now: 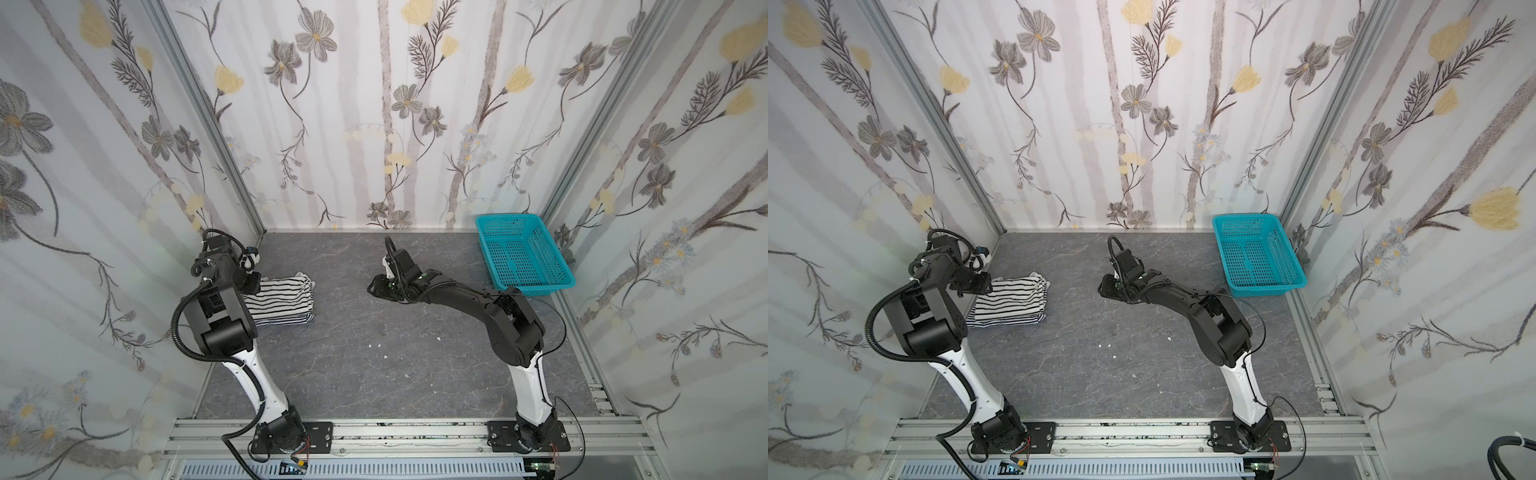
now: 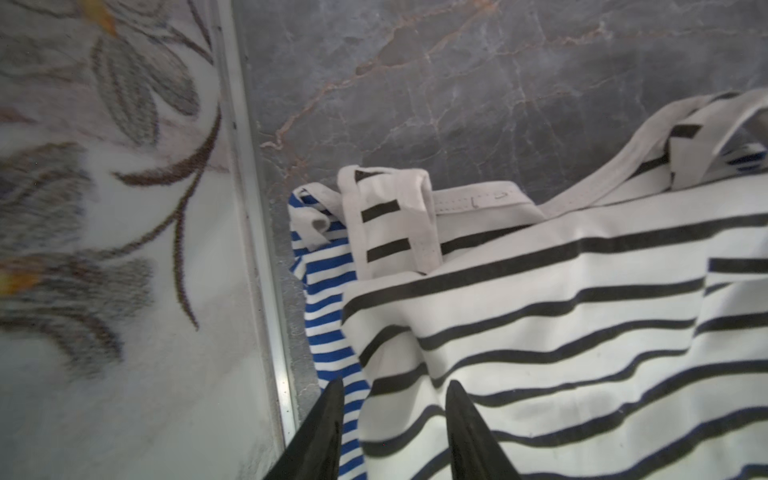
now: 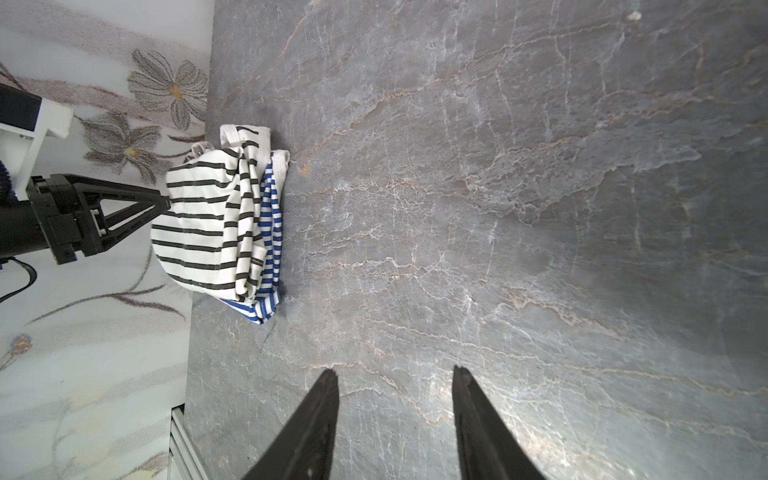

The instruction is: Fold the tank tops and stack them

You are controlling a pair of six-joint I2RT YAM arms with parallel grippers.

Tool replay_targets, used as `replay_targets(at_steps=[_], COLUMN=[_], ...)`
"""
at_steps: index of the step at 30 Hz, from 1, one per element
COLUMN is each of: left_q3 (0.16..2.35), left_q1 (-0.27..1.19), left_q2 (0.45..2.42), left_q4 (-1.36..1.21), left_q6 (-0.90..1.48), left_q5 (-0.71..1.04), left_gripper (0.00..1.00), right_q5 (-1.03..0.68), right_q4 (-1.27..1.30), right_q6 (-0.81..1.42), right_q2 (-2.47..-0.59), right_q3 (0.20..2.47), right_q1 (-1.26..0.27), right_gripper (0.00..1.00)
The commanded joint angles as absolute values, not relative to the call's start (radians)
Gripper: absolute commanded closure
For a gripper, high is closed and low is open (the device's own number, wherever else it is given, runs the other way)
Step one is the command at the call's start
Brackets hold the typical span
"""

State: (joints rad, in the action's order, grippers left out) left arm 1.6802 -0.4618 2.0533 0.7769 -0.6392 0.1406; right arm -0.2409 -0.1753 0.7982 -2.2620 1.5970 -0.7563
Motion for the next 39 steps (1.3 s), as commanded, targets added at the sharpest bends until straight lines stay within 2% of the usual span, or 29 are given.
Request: replay_targets(at_steps=[1, 14, 19, 22, 26, 29, 34, 35, 36, 39], left_q3=[1.678, 1.672, 1.653, 1.629, 1.543, 1.425, 1.186, 1.134, 1.089, 0.937], left_q1=[-0.463, -0.439, -0.396, -0.391, -0.378, -0.331, -0.176, -0.147, -0.123, -0.072], left_q2=[2.030, 2.068, 2.054, 1.978, 1.818, 1.689, 1.511, 1.483, 1.461, 1.396], left_q4=[0.715, 0.693, 0.693, 0.693, 0.681, 0.611, 0.407, 0.347, 0.289, 0.087], left_q6=[-0.594, -0.593, -0.586, -0.532, -0.424, -0.355, -0.242, -0.209, -0.179, -0.107], left_q5=[0.085, 0.055, -0.011, 0.059, 0.265, 0.358, 0.306, 0.278, 0.256, 0.200], left_gripper=[0.56, 0.56, 0.56, 0.56, 0.46, 0.40, 0.20, 0.19, 0.08, 0.04], right_q5=[-0.242, -0.234, -0.228, -0.213, -0.194, -0.150, -0.091, -0.076, -0.062, -0.035], right_q4=[-0.166, -0.173, -0.175, -0.177, -0.186, -0.211, -0.257, -0.260, -0.260, -0.238], right_q6=[0.786, 0.785, 0.786, 0.777, 0.735, 0.673, 0.577, 0.557, 0.540, 0.465], right_q2=[-2.253, -2.241, -2.208, -2.157, -2.040, -1.932, -1.781, -1.752, -1.729, -1.655], right_q3=[1.598, 1.597, 1.588, 1.557, 1.465, 1.386, 1.280, 1.255, 1.233, 1.156], right_q1=[-0.759, -0.755, -0.749, -0.738, -0.684, -0.621, -0.498, -0.468, -0.445, -0.365], right_gripper=[0.53, 0.53, 0.53, 0.53, 0.51, 0.34, 0.11, 0.10, 0.10, 0.06])
